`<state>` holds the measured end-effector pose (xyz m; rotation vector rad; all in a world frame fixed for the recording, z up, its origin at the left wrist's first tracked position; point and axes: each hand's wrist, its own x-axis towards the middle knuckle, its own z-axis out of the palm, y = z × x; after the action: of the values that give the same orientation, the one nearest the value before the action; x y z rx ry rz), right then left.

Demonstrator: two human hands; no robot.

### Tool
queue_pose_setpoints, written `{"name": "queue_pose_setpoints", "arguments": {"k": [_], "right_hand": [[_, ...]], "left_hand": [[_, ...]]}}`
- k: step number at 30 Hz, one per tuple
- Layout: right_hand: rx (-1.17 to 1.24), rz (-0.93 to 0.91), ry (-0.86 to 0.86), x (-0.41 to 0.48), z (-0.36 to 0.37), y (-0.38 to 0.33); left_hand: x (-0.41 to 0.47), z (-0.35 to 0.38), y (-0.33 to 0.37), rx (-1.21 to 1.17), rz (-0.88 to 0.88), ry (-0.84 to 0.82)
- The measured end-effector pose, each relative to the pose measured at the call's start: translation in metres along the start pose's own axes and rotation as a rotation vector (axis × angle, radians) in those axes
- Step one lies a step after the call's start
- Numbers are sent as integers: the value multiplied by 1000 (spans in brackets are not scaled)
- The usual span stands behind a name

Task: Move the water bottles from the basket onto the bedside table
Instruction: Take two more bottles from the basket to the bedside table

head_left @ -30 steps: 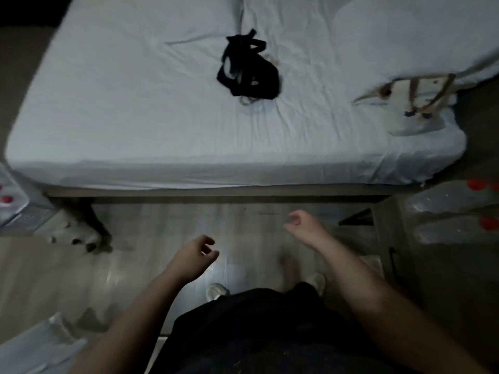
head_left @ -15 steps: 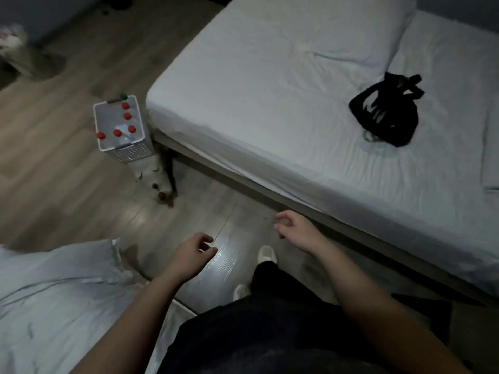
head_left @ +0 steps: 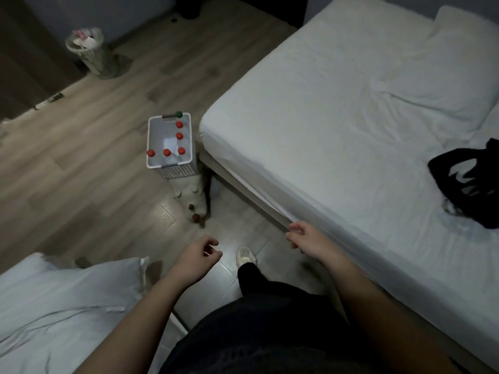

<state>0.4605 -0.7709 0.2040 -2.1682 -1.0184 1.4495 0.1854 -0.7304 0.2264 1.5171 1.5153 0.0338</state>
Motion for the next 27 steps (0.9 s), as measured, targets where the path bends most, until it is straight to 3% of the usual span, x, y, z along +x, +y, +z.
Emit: {"name": "queue_pose_setpoints", "arguments": {"k": [11, 18, 27], "right_hand": [[-281, -153, -139, 122, -8, -173], [-329, -208, -149, 171, 19, -246], [-256, -34, -90, 279, 97, -367]], "left_hand": [[102, -105, -1, -78, -112, 172], [168, -171, -24, -178, -123, 324], [341, -319, -46, 63, -14, 101]]}}
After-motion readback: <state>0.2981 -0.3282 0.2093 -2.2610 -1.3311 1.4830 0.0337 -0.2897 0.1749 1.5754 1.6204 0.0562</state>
